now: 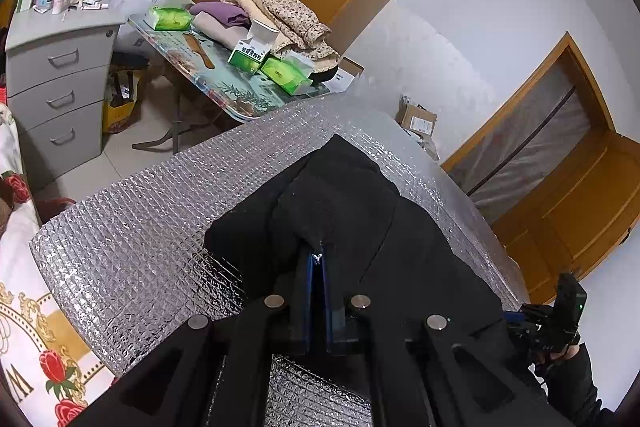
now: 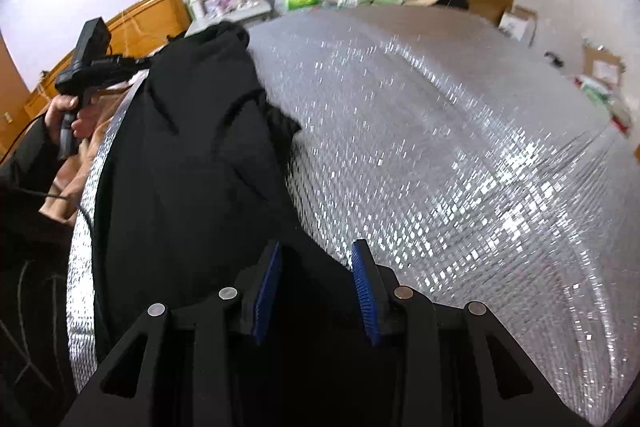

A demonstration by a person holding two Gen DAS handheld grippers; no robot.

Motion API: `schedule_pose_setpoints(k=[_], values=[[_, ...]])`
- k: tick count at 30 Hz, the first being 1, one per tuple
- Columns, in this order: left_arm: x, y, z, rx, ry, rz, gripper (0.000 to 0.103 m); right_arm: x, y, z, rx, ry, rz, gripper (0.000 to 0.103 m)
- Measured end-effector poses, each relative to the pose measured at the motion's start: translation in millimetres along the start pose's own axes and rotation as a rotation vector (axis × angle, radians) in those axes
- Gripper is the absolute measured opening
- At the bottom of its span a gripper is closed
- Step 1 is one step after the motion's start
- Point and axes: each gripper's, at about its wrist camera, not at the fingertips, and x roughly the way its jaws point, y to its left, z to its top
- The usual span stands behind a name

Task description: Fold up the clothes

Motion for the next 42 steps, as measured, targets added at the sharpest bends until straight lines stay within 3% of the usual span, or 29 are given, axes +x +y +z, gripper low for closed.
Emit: schedule_pose_setpoints(k=[3,5,10,19,23,27,29,31,36,42], values=[[1,-1,1,0.0,0.002,0.003,0.004,-2,-3,0,0.015,0.003,0.016,0.03],[1,-1,1,0.0,0.002,0.004,0.004,-7,1,-1,0.002,-0.003,0.006,0.007],[2,-2,2,-0.001,0.002,0.009,0.004,-26,20,-8,-0.033,-0.042,-0.044,0.004],[-1,-5,6,0.008,0.0,0.01,0.004,-95,71,-27,-0.048,-0.225,-0.078,0.002],[-3,-5,6,0.013,0.002,0.007,0.004,-114,110,-42,-0.084,-0.25,-0.081,0.002],[-3,-4,5,0.017,0.009,0.009,0.004,-106,121,-46,-0.109,-0.206,-0.152,0.004],[-4,-4,5,0.016,0.008,0.007,0.004,-96,107,-40,-0.086,-0.197,-0.185,0.027],[-5,-3,4,0.013,0.009,0.006,0.004,-85,92,-34,-0.067,-0.188,-0.202,0.034],[-6,-2,0,0.002,0.012,0.007,0.005,-50,61,-13,-0.039,-0.106,-0.186,0.034],[-3,-2,1,0.004,0.017,0.016,0.005,-75,86,-25,-0.05,-0.178,-0.09,0.034]])
